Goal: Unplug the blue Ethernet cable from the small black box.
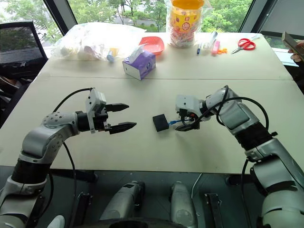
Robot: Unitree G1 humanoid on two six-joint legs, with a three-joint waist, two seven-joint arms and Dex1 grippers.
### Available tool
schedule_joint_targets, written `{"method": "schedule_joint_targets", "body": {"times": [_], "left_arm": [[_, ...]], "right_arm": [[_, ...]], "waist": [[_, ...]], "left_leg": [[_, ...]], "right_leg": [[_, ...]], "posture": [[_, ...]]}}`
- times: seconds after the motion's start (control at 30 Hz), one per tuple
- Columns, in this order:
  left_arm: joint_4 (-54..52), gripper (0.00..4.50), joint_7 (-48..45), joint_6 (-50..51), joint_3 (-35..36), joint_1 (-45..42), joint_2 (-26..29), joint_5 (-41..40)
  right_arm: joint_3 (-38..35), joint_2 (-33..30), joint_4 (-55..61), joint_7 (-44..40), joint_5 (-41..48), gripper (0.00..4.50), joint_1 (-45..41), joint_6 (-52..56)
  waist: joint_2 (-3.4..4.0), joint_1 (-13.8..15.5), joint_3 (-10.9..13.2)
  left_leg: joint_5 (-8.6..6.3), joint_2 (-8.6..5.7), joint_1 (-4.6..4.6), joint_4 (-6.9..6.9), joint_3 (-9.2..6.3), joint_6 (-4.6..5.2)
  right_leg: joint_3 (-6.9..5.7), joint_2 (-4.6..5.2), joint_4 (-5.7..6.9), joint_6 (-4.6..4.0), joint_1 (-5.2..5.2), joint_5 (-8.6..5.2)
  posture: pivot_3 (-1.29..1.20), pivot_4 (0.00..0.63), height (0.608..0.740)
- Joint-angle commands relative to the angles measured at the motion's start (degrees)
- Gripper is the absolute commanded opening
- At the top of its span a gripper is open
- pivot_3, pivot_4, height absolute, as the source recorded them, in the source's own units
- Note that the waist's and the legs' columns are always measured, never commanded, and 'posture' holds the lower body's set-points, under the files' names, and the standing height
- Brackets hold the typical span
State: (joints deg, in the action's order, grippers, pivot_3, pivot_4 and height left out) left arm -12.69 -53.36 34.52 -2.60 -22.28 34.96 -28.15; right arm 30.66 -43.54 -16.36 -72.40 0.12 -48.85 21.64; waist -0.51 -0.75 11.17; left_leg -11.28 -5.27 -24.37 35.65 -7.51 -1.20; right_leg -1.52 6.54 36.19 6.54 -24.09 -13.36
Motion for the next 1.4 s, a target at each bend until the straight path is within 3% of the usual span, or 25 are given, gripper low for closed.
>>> {"method": "schedule_joint_targets", "body": {"times": [0.03, 0.13, 0.33, 0.53, 0.83, 1.03, 1.3, 1.4], "left_arm": [[-2.37, 4.47, 0.47, 0.01, 1.48, 0.22, 0.49, -0.84], [-2.65, 4.50, 0.76, -0.03, 1.56, 0.44, 0.45, -0.84], [-2.33, 4.50, 1.30, -0.40, 1.54, 0.29, 0.20, -0.70], [-1.12, 4.50, 1.82, 0.68, 2.31, -1.35, -1.15, -2.25], [4.26, 4.50, 2.25, 8.86, 6.91, -9.87, -3.67, -10.65], [5.80, 4.50, 1.78, 10.97, 6.97, -12.43, -4.05, -12.48], [6.87, 4.50, 2.29, 13.16, 7.51, -14.71, -5.93, -15.47], [7.29, 3.22, 2.19, 12.99, 7.04, -15.03, -6.18, -15.20]], "right_arm": [[0.58, 2.38, -1.68, -3.56, -1.69, 4.07, -2.73, -1.76], [0.92, 3.95, -2.51, -5.02, -3.27, 3.21, -3.34, -2.37], [0.04, 5.33, 0.94, -4.71, -6.03, 0.15, -2.89, -2.90], [-4.37, 5.20, 6.01, 5.93, -9.80, 0.06, -0.29, -13.48], [-14.76, 5.75, 21.64, 31.46, -17.46, 0.06, 15.29, -29.56], [-16.64, 7.08, 25.91, 35.37, -18.90, 0.06, 18.14, -30.00], [-15.90, 7.02, 31.52, 33.65, -20.08, 0.06, 19.25, -29.37], [-15.73, 7.66, 32.89, 33.13, -20.06, 0.00, 19.45, -28.55]], "waist": [[0.00, -0.10, 0.00], [0.00, -0.20, 0.00], [0.00, -0.17, 0.00], [0.00, -0.01, 0.00], [-0.03, -0.10, -0.02], [-0.03, -0.12, -0.02], [-0.03, 0.00, -0.02], [-0.03, 0.00, -0.02]], "left_leg": [[0.00, 0.00, 0.00, 0.00, -0.01, 0.00], [0.00, 0.02, 0.00, -0.01, -0.02, -0.01], [0.04, 0.02, 0.04, -0.01, -0.02, -0.08], [0.05, 0.01, 0.02, -0.02, -0.01, -0.10], [0.09, 0.00, 0.01, -0.01, -0.02, -0.15], [0.16, 0.03, 0.06, 0.00, 0.01, -0.24], [0.16, 0.03, 0.06, 0.00, 0.00, -0.24], [0.17, 0.03, 0.06, 0.01, 0.00, -0.24]], "right_leg": [[0.00, -0.01, 0.01, 0.01, 0.00, 0.00], [0.01, -0.03, 0.03, 0.02, -0.04, 0.01], [0.03, -0.05, 0.06, -0.02, -0.03, 0.06], [0.08, -0.05, 0.11, -0.02, -0.13, 0.07], [0.11, -0.05, 0.16, 0.00, -0.13, 0.08], [0.17, -0.10, 0.23, -0.06, -0.14, 0.12], [0.17, -0.11, 0.23, -0.08, -0.13, 0.12], [0.17, -0.11, 0.23, -0.08, -0.12, 0.12]], "posture": [[0.00, 0.150, 0.740], [0.00, 0.150, 0.740], [0.00, 0.150, 0.740], [0.00, 0.150, 0.740], [0.00, 0.150, 0.740], [0.00, 0.150, 0.740], [0.00, 0.150, 0.740], [0.00, 0.150, 0.740]]}}
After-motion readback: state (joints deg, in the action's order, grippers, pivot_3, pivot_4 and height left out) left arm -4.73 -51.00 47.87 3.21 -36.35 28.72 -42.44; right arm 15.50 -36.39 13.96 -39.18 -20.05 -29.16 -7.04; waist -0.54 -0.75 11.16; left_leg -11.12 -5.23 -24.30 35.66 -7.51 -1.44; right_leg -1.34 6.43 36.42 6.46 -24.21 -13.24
